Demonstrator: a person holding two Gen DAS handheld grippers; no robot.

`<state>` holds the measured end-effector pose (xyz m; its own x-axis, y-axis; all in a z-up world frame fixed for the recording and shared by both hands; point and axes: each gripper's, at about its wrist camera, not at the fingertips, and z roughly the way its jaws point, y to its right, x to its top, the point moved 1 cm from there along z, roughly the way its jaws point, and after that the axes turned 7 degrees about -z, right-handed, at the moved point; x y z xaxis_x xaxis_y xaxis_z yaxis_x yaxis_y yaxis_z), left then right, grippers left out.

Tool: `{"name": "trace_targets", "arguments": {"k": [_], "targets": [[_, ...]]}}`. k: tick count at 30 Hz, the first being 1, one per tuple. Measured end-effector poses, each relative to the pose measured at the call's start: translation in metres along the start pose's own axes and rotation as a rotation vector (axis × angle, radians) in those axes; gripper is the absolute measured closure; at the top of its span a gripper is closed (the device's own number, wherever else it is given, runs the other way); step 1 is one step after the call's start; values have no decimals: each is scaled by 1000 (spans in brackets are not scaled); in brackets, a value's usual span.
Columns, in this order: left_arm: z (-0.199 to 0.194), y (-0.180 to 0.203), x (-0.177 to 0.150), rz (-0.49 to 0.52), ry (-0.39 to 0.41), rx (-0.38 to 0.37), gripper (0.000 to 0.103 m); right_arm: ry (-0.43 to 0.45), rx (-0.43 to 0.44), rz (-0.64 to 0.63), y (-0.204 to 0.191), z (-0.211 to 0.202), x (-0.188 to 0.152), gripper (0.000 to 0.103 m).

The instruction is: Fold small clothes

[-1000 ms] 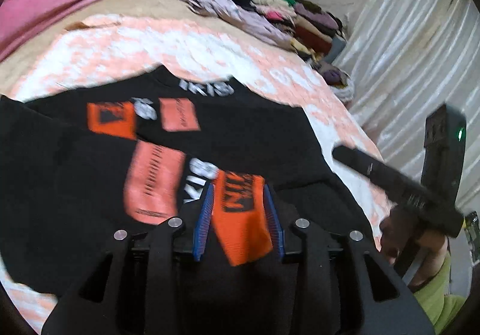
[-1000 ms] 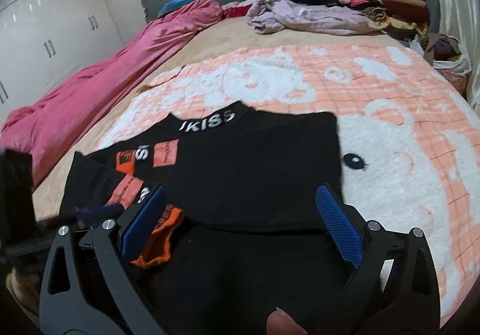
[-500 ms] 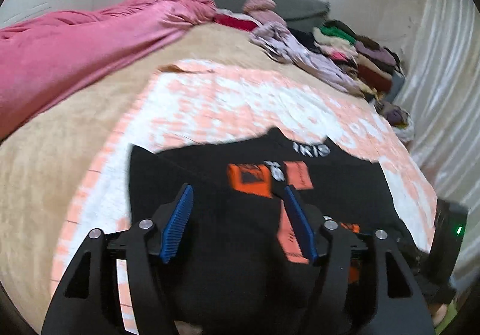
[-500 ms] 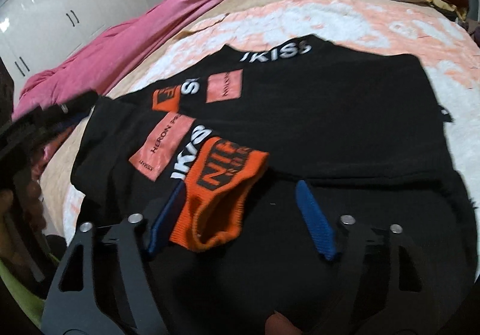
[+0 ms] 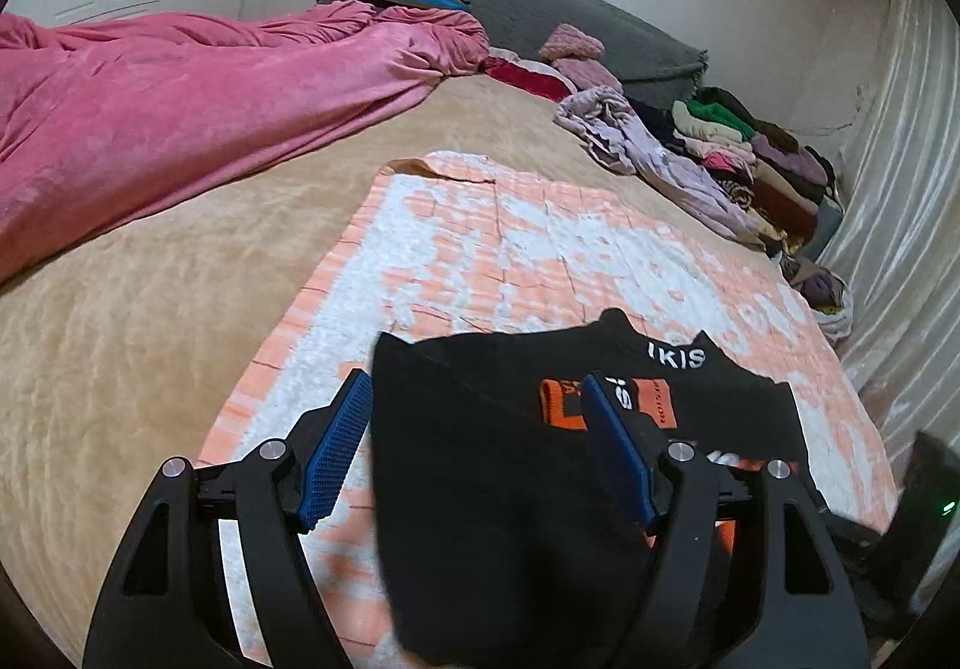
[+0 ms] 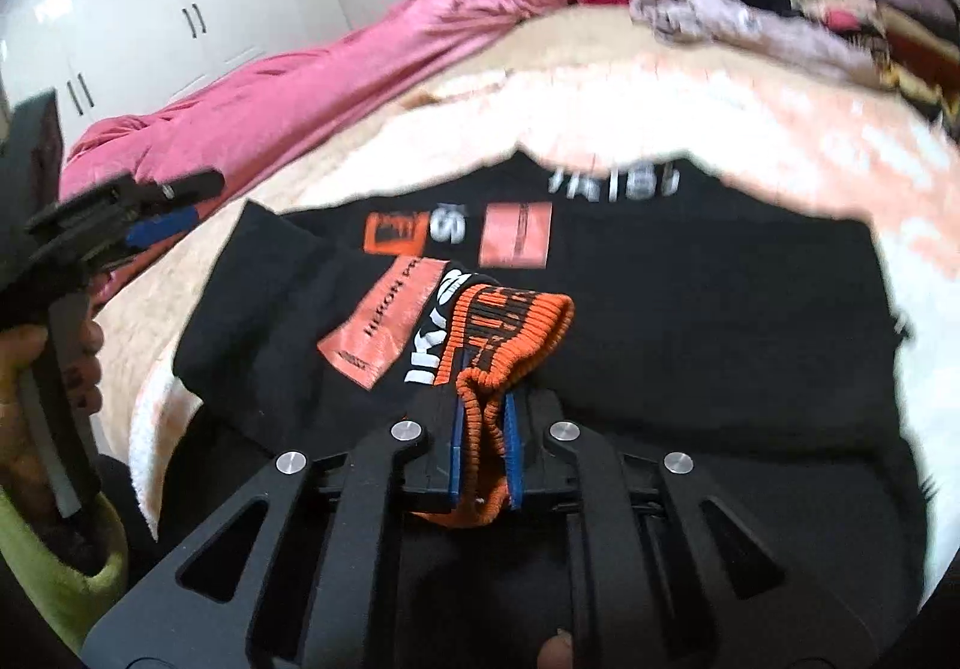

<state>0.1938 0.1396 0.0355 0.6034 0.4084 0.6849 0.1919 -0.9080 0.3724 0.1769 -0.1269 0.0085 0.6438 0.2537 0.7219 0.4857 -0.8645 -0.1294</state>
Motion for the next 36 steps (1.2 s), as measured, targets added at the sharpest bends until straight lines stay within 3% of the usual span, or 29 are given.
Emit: {"name": "trace_targets", "arguments": {"k": [6, 12, 19, 26, 30, 36], "targets": [[3, -3, 0, -6, 0, 5, 32, 74, -95, -69, 21, -39, 34, 98], [8, 9, -7, 38, -6, 11, 32, 76, -216, -93, 60, -50, 45, 99], [24, 34, -22, 123, -30, 7, 32, 54, -243, -24, 96, -39, 32, 99], [44, 70, -39, 216, -56, -16, 32, 47, -268, -12, 104, -35, 28, 99], [68, 85, -53, 261, -110, -10, 32, 36, -285, -23, 106, -34, 27, 99], [93, 78, -68, 262, -187, 31, 31, -19, -313, -6, 117, -24, 20, 99]]}}
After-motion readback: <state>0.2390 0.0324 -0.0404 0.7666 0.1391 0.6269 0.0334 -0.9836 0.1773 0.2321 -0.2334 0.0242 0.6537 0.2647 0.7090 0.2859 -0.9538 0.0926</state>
